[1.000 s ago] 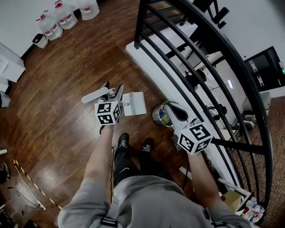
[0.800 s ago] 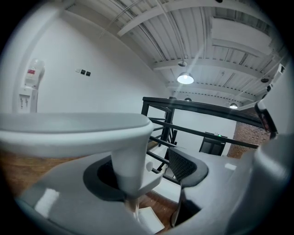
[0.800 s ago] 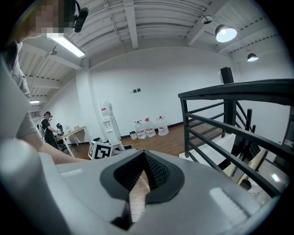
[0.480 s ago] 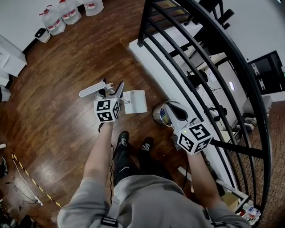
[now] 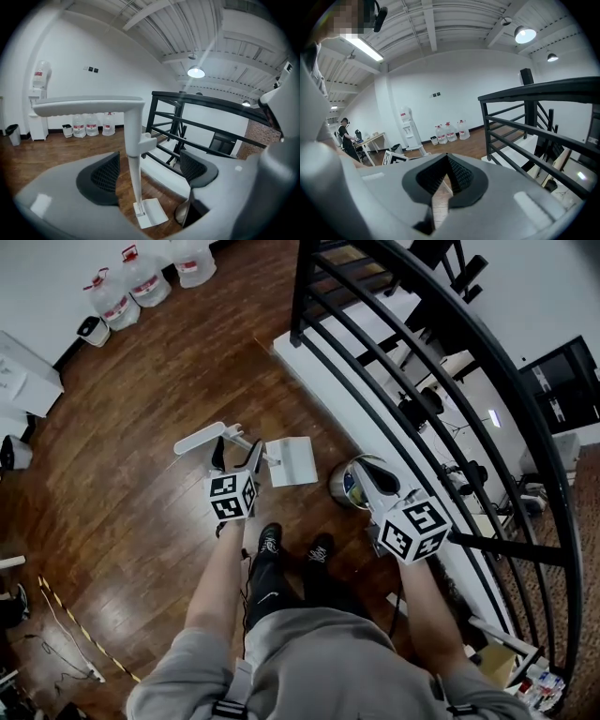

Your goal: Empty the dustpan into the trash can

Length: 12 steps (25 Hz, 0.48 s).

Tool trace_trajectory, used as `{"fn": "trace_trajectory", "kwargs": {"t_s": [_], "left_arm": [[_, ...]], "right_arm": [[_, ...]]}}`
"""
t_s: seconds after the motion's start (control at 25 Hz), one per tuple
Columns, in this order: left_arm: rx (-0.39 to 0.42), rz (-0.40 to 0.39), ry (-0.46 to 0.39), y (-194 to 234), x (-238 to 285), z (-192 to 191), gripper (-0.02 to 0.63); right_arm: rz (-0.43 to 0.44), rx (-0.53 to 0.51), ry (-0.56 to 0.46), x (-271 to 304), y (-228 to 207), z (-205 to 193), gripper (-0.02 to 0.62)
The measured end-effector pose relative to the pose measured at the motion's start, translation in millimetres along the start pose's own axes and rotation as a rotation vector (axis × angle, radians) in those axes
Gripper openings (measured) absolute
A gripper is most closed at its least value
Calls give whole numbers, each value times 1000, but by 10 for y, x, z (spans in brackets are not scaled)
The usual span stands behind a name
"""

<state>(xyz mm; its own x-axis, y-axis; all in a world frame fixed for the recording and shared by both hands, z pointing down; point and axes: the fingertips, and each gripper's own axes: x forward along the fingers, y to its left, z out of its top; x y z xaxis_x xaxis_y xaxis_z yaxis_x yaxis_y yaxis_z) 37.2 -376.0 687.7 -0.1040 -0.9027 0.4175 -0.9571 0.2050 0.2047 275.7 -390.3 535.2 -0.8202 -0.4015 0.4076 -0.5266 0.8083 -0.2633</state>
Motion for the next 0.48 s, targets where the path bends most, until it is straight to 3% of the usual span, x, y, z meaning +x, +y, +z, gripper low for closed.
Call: {"fn": "trace_trajectory", "kwargs": {"t_s": [0.24, 0.48], "left_arm": [[2, -87, 18, -444, -364, 21, 349], [25, -321, -72, -1165, -689, 569, 206]], "right_arm": [[7, -6, -54, -56, 134, 232, -2], [-17, -27, -129, -227, 224, 502, -2]]}}
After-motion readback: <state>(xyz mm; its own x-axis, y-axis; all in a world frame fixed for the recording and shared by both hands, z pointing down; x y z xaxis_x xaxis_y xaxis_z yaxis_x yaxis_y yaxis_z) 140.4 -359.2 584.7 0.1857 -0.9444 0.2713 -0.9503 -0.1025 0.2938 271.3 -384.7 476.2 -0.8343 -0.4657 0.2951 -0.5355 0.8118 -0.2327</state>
